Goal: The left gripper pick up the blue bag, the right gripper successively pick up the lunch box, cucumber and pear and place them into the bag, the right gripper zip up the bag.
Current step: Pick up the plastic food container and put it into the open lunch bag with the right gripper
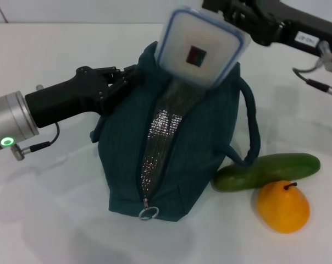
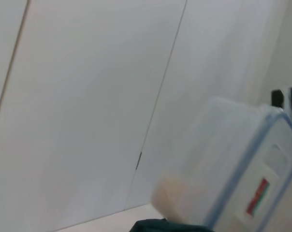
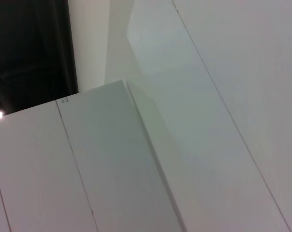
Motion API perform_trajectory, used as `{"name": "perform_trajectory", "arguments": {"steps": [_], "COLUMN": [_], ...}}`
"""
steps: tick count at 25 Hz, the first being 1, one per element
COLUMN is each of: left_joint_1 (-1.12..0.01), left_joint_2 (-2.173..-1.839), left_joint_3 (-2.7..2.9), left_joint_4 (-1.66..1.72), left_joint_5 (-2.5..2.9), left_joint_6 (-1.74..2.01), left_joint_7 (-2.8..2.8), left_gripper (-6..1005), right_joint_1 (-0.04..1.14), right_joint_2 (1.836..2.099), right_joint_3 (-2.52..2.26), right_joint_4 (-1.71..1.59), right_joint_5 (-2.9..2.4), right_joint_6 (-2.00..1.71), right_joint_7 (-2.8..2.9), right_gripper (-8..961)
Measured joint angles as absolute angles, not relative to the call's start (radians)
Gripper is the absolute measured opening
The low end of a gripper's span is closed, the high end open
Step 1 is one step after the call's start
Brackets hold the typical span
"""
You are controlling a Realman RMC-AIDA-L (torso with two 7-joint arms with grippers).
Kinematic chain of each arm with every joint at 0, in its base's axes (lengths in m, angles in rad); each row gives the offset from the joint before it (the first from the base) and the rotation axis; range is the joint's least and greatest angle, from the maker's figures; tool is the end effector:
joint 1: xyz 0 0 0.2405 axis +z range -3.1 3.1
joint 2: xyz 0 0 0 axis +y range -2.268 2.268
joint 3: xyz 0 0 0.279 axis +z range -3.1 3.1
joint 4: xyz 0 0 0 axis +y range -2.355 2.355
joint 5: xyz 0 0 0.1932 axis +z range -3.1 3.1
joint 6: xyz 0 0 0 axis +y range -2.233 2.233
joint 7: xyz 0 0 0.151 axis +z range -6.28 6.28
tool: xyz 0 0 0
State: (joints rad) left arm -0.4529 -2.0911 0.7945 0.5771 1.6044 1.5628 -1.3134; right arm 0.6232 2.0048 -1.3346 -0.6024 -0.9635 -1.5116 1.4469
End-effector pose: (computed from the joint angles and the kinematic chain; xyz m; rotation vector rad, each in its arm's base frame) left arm -0.2526 0.3213 -0.0121 -2.5028 -0.6420 -1.1026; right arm 0.1440 0.3611 0.0038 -2.5983 0.5102 1.5206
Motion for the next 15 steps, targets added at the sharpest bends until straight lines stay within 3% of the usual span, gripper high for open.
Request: {"name": "perform_trajectory", "arguments": {"steps": [15], "left_joint_1": [-0.457], "left_joint_2": [-2.091], "left_joint_3": [0.795], "left_joint_4": [0.577], "left_joint_5": [1.604], "left_joint_6": [1.549], "left_joint_7": [-1.313], "left_gripper": [82], "right_joint_1": [0.618], "right_joint_2": [1.977], "right_joint_3": [-1.332], "right_joint_4": [-0.595], "right_joint_5": [-1.099], "right_joint_6": [-1.538], "right_joint_7": [1.5], "right_gripper": [104]}}
